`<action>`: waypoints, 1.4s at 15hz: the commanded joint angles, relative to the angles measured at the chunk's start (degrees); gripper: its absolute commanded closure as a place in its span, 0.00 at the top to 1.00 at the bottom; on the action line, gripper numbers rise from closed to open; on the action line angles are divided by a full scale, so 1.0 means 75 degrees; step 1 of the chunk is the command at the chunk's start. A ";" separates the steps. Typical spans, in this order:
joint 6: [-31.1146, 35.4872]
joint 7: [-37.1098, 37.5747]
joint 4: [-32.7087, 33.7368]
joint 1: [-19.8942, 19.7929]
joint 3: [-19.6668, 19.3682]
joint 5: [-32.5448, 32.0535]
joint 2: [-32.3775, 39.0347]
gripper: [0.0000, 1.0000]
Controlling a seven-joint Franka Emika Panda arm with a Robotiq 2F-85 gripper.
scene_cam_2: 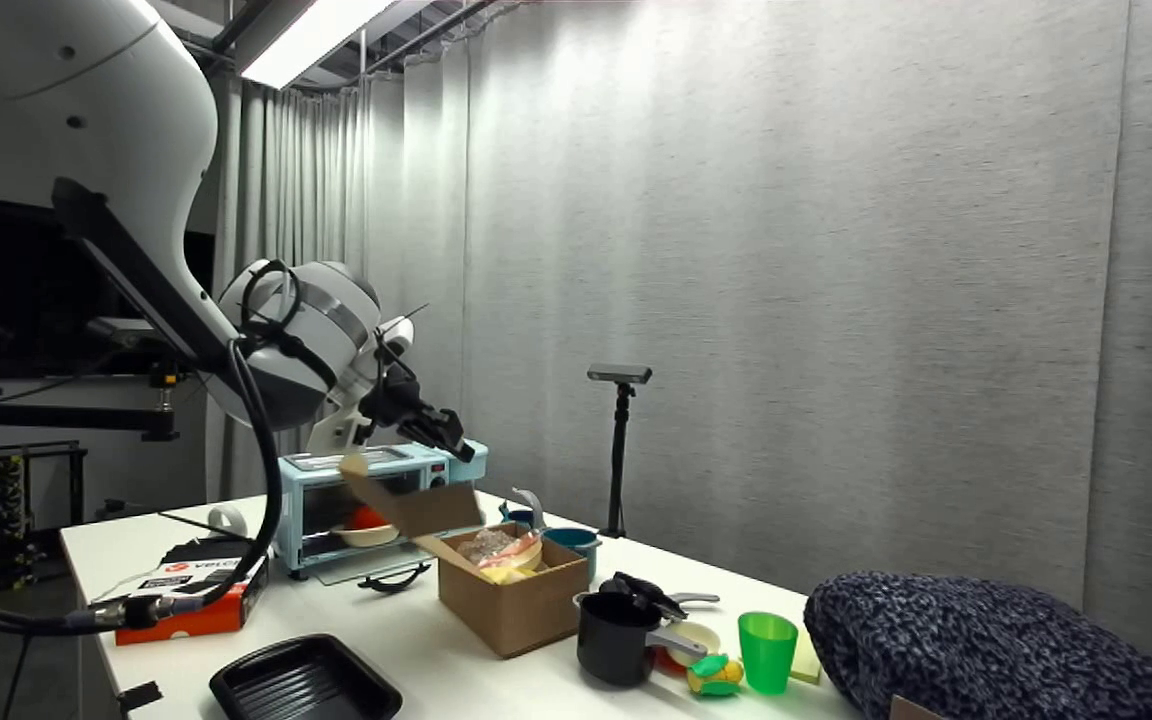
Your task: Move the box closer to the blue pot then close it
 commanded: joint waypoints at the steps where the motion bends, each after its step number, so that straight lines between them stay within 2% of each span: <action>1: -0.0006 -0.0007 0.0168 -0.0062 -0.0062 -0.0002 0.0276 0.00; 3: 0.0027 -0.0060 0.0150 -0.0071 -0.0084 0.0045 0.0351 0.00; 4: 0.0211 -0.0459 0.0083 -0.0075 -0.0096 0.0456 0.0400 0.00; 5: 0.0304 -0.1020 -0.0008 -0.0075 -0.0082 0.1170 0.0486 0.00; 6: 0.0525 -0.1663 -0.0109 0.0219 -0.0371 0.1983 0.0612 0.00; 9: 0.0948 -0.3206 -0.0488 0.0332 -0.0309 0.3861 0.0813 0.00; 10: 0.1189 -0.3753 -0.0692 0.0017 0.0092 0.4501 0.0830 0.00; 13: 0.1670 -0.5301 -0.1271 -0.0202 0.0751 0.6403 0.1048 0.00; 15: 0.1738 -0.6349 -0.1527 -0.0588 0.1550 0.7679 0.1295 0.00; 19: 0.0756 -0.8592 -0.1370 -0.2035 0.3821 1.0256 0.1805 0.00; 20: 0.0323 -0.9148 -0.1325 -0.2394 0.4263 1.0825 0.1834 0.00; 21: -0.0297 -0.9679 -0.1227 -0.2557 0.4440 1.1440 0.1776 0.00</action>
